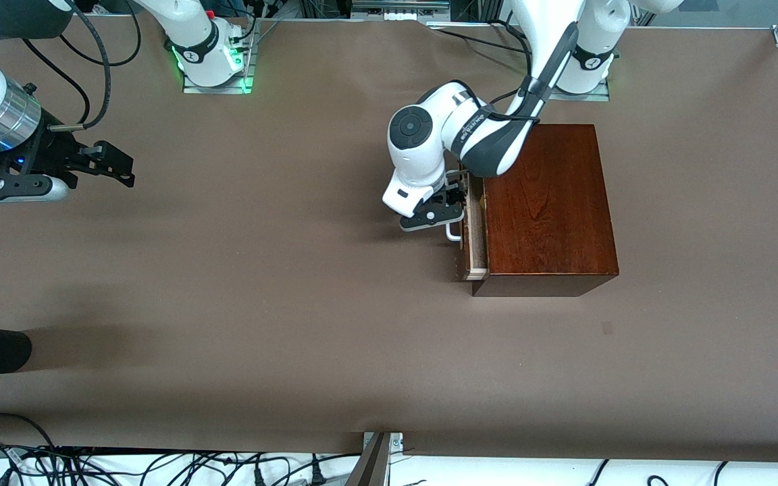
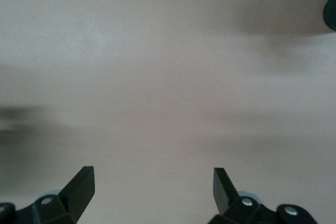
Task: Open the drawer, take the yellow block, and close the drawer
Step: 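Pull the drawer handle outward with the left gripper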
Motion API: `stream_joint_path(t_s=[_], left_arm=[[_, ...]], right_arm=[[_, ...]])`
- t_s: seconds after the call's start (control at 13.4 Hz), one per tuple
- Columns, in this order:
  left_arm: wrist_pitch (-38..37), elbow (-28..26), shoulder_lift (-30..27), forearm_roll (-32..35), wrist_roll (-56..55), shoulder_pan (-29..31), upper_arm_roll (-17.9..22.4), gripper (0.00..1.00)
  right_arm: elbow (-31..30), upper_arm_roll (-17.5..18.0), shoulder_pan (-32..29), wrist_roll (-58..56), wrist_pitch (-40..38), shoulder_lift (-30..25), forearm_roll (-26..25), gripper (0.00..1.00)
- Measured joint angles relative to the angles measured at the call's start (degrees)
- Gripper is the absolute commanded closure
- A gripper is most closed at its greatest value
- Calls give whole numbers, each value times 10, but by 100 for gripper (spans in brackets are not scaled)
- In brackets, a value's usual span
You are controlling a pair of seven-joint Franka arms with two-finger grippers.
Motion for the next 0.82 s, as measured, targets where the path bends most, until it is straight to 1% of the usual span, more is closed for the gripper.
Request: stream_joint_path(t_s=[0.82], left_arm=[[16,43,23,-1,-36,-21,-2,0]], right_arm=[[0,-2,0,0,4,2,0,0]])
